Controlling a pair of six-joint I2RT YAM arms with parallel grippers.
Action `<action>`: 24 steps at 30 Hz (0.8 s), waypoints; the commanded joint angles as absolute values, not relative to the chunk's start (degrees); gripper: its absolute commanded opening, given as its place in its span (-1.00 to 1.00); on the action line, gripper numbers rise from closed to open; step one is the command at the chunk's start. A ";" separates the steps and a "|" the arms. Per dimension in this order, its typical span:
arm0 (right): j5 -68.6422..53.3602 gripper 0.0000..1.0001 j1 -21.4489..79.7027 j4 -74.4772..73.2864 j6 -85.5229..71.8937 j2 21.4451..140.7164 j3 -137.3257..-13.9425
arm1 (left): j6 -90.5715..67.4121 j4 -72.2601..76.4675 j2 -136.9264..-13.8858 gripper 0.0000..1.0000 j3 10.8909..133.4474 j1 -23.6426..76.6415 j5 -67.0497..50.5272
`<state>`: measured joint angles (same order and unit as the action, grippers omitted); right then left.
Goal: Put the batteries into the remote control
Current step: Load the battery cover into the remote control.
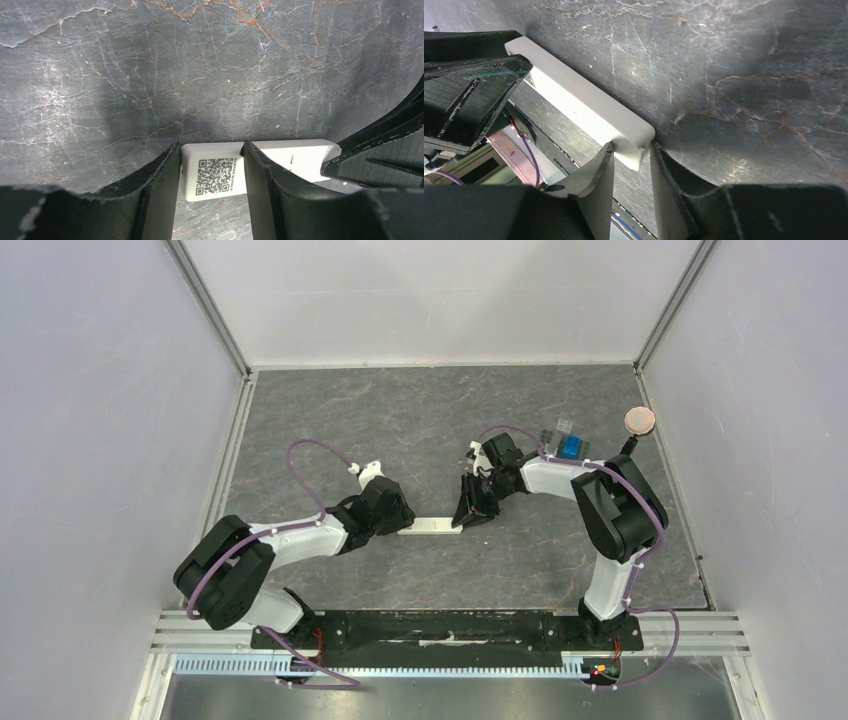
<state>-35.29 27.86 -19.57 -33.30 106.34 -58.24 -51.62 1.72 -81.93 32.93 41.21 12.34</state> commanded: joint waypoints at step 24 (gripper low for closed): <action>-10.47 -0.07 38.72 -9.38 -42.49 103.98 -47.14 | -52.83 5.80 -84.15 0.04 27.44 41.58 8.23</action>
